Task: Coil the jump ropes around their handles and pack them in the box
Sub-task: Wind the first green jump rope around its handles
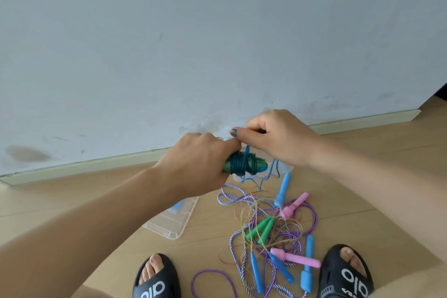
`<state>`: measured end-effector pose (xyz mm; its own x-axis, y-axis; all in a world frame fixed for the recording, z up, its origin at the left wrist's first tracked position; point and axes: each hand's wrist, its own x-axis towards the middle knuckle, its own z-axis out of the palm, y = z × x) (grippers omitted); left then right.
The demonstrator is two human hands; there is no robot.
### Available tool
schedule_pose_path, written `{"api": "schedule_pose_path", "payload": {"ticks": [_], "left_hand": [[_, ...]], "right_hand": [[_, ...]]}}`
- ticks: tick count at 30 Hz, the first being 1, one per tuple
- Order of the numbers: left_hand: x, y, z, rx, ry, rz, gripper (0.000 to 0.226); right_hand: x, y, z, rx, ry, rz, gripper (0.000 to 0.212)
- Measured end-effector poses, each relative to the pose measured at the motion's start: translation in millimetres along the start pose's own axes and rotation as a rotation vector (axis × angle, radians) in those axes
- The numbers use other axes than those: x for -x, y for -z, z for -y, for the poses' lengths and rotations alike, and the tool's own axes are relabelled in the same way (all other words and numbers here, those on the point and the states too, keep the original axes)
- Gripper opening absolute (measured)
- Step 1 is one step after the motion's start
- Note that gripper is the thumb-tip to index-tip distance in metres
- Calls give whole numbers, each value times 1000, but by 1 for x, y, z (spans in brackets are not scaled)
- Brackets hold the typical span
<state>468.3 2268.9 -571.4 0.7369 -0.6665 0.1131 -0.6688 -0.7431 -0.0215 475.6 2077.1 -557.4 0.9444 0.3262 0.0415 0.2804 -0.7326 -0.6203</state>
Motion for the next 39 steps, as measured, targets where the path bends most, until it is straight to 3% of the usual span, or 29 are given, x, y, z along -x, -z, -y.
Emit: {"api": "schedule_pose_path", "payload": {"ticks": [5,7,9,12,18,25,29,35,39], "left_hand": [[6,1,1,255,-18,-100,24],[8,3,2,343,46,-144,18],[8,4,3,409,121,-158,9],[3,1,7,471,226,-168,15],[-3,-7,28,428,525,-33,9],[-3,-5,18,57,300,148,12],[-3,-3,3,-51,155,195,14],[3,6,-5,34,21,69,17],[11,7,-6,383,70,-72,9]], "right_hand": [[5,-18,-7,-311,-139,109,56],[8,-27,-8,-442,-218,114,59],[10,-33,-6,-485,-297,108,50],[16,-40,4,-499,-431,108,38],[42,-48,31,-65,-227,28,55],[24,-13,32,211,55,-148,56],[12,-8,26,269,105,-142,58],[-5,-2,-4,24,-26,25,60],[-6,-23,-8,-356,-180,73,60]]}}
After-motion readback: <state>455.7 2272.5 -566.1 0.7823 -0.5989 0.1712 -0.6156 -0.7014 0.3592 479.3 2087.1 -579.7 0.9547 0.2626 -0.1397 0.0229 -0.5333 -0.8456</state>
